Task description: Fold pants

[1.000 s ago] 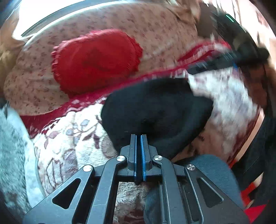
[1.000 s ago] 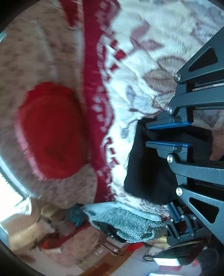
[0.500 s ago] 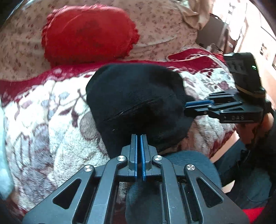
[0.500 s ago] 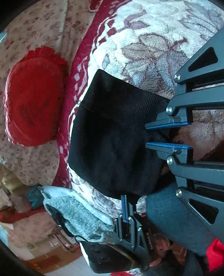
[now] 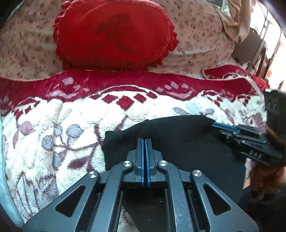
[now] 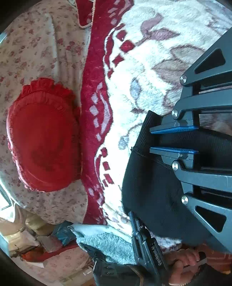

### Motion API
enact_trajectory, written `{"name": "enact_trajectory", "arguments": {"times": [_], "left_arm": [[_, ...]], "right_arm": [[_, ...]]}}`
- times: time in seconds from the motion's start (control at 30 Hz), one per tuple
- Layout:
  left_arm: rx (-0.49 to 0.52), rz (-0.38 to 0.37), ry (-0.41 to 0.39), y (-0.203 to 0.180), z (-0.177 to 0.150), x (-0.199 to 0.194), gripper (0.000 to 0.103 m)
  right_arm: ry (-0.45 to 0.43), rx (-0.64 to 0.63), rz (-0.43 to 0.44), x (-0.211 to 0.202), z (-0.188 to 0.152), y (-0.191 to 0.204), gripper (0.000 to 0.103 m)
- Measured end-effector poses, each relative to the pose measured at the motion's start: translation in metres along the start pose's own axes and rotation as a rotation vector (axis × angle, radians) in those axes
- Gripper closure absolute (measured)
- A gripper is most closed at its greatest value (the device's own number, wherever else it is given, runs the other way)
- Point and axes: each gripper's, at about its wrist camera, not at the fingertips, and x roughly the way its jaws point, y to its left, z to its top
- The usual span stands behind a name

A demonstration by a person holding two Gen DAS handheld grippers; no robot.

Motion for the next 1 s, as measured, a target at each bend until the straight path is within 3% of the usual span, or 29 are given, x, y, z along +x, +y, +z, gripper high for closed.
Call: {"name": "enact_trajectory", "arguments": {"times": [0.13,0.2,0.3,0.37,0.43,0.53,0.67,0.77,0.8,0.83,0.87,0.9,1.0], "left_arm": [[0.027,0.042,0.002,-0.009,0.003,-0.006,0.100],[0.030,0.031,-0.041,-0.009,0.003,-0.021,0.100],[0.029,-0.041,-0.123,-0.018,0.000,-0.050,0.099],[0.068,-0.109,-0.146,-0.033,-0.001,-0.060,0.099],[0.118,-0.098,-0.093,-0.050,-0.001,-0.045,0.099],[0.106,-0.041,0.102,-0.048,-0.011,0.013,0.099],[0.032,-0.125,0.087,-0.031,-0.004,0.007,0.099],[0.023,-0.156,-0.008,-0.022,-0.001,-0.028,0.099],[0.005,-0.165,-0.039,-0.017,-0.002,-0.039,0.090],[-0.023,-0.186,-0.070,-0.007,-0.004,-0.049,0.072],[-0.061,-0.197,-0.095,0.004,-0.006,-0.057,0.060],[-0.100,-0.198,-0.118,0.017,-0.010,-0.062,0.038],[-0.214,-0.232,-0.103,0.054,-0.024,-0.052,0.033]], "right_arm": [[0.002,0.011,0.019,-0.004,0.000,-0.002,0.090],[-0.006,0.034,0.033,-0.010,0.003,-0.003,0.090],[-0.098,-0.002,0.019,-0.035,0.005,0.010,0.090],[-0.158,-0.060,0.065,-0.050,0.007,0.028,0.090],[-0.155,-0.127,0.086,-0.044,0.009,0.047,0.090],[0.031,-0.173,-0.025,0.002,0.000,0.051,0.090],[-0.013,-0.147,0.025,0.000,-0.002,0.043,0.089],[-0.109,-0.068,0.091,-0.032,-0.005,0.025,0.089],[-0.136,-0.027,0.121,-0.041,-0.006,0.018,0.086],[-0.160,0.016,0.152,-0.049,-0.008,0.009,0.083],[-0.187,0.078,0.190,-0.059,-0.012,-0.006,0.072],[-0.200,0.119,0.213,-0.064,-0.015,-0.015,0.061],[-0.193,0.312,0.303,-0.063,-0.031,-0.051,0.058]]}}
